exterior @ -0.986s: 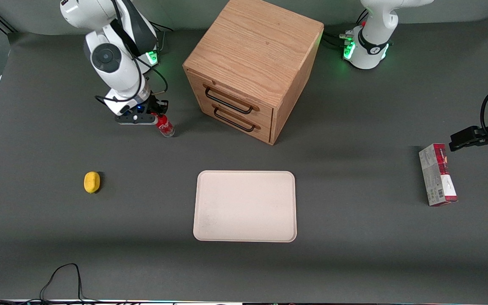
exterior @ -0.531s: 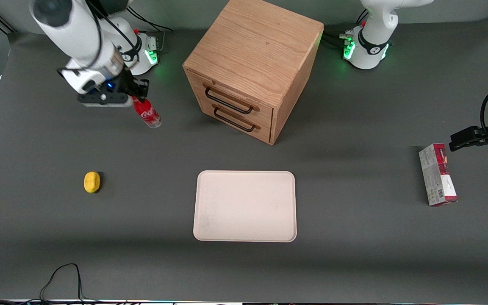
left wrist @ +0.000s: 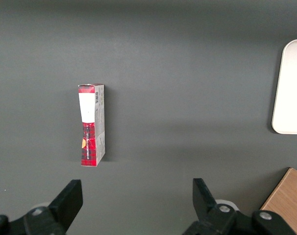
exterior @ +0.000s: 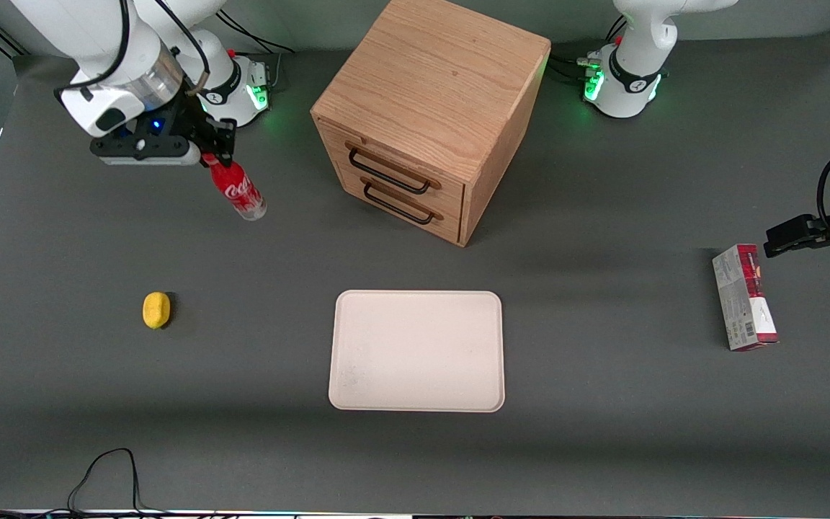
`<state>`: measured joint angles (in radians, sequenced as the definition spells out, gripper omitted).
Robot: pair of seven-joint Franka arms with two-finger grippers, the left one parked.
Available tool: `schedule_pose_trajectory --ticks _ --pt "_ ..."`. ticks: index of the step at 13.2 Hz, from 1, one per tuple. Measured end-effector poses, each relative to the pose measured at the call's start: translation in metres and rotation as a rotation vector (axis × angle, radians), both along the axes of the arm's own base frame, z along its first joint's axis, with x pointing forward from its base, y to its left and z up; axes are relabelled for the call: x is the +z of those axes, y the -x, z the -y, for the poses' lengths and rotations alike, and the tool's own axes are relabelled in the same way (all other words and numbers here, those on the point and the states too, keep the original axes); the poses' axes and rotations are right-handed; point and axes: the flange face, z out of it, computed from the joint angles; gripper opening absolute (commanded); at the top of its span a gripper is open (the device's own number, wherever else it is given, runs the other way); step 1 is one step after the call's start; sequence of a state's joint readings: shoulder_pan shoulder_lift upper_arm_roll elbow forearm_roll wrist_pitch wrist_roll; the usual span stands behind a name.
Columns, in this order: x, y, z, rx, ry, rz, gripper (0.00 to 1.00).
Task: Place coke bottle on tray
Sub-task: 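Lift the bottle and carry it with the right gripper to the white tray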
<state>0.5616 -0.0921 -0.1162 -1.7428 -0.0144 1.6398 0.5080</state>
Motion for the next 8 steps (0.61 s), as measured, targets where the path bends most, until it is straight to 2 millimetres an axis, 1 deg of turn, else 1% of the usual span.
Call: schedule_pose_trajectory --ticks 2,4,5,6,8 --pt "0.004 -0.041 -0.027 -0.001 0.004 -0.002 0.10" --pt "-0.005 -0.084 -0.061 0.006 0.007 -0.007 0.06" --pt "-0.013 -0.105 -0.078 0.012 0.011 0.001 0.06" --pt "-0.023 -0.120 -0.092 0.019 0.015 0.007 0.04" --pt "-0.047 -0.142 -0.115 0.033 0.014 0.024 0.03"
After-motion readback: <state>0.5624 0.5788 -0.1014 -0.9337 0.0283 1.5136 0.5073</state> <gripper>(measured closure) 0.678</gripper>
